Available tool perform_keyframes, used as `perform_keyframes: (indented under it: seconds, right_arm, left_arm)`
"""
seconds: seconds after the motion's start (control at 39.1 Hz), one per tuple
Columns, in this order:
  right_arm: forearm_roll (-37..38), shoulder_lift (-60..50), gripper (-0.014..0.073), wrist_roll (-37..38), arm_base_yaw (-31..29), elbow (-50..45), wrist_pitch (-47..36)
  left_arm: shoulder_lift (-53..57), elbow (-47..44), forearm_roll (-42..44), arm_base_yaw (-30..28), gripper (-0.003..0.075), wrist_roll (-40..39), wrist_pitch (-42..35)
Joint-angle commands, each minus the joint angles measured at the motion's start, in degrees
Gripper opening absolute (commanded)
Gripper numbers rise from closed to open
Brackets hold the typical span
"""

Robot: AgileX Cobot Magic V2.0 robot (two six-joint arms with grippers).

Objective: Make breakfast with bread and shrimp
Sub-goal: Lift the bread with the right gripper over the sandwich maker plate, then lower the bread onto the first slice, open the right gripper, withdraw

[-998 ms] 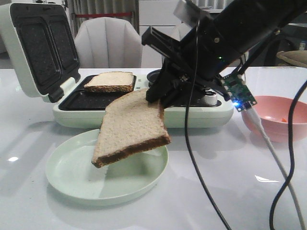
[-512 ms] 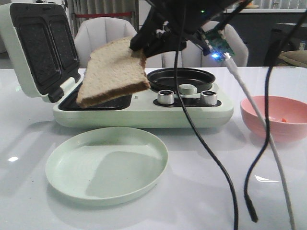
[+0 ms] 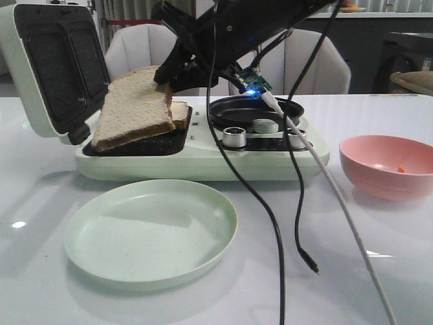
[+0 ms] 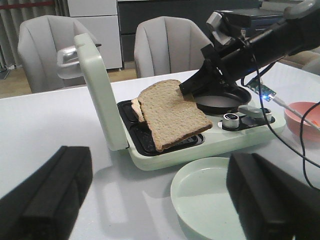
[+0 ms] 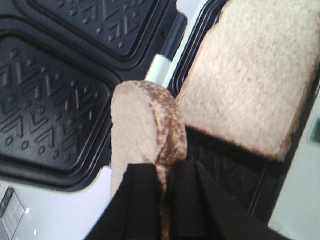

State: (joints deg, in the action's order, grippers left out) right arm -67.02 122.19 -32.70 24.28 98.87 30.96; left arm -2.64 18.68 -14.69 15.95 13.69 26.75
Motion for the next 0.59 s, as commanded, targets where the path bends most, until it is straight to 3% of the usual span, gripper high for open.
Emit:
perform_keyframes:
  seconds: [0.0, 0.31, 0.38, 0.56]
  right_arm:
    - [-3.4, -1.5, 0.0118, -0.6, 0.0, 4.3, -1.3]
    - [-3.6, 1.1, 0.0141, -1.7, 0.0, 6.3, -3.3]
    - [-3.1, 1.0, 0.0214, -3.9, 0.0, 6.3, -3.7]
    - [-3.1, 1.0, 0.0500, -9.3, 0.0, 6.3, -3.7]
  left_arm:
    - [-0.7, 1.4, -1.0, 0.4, 0.0604, -0.6, -4.4]
    - [-0.7, 1.4, -1.0, 0.4, 0.0604, -0.6, -4.4]
    - [-0.7, 1.4, -1.0, 0.4, 0.0604, -0.6, -4.4]
    - [-0.7, 1.4, -1.0, 0.4, 0.0604, -0.6, -4.4]
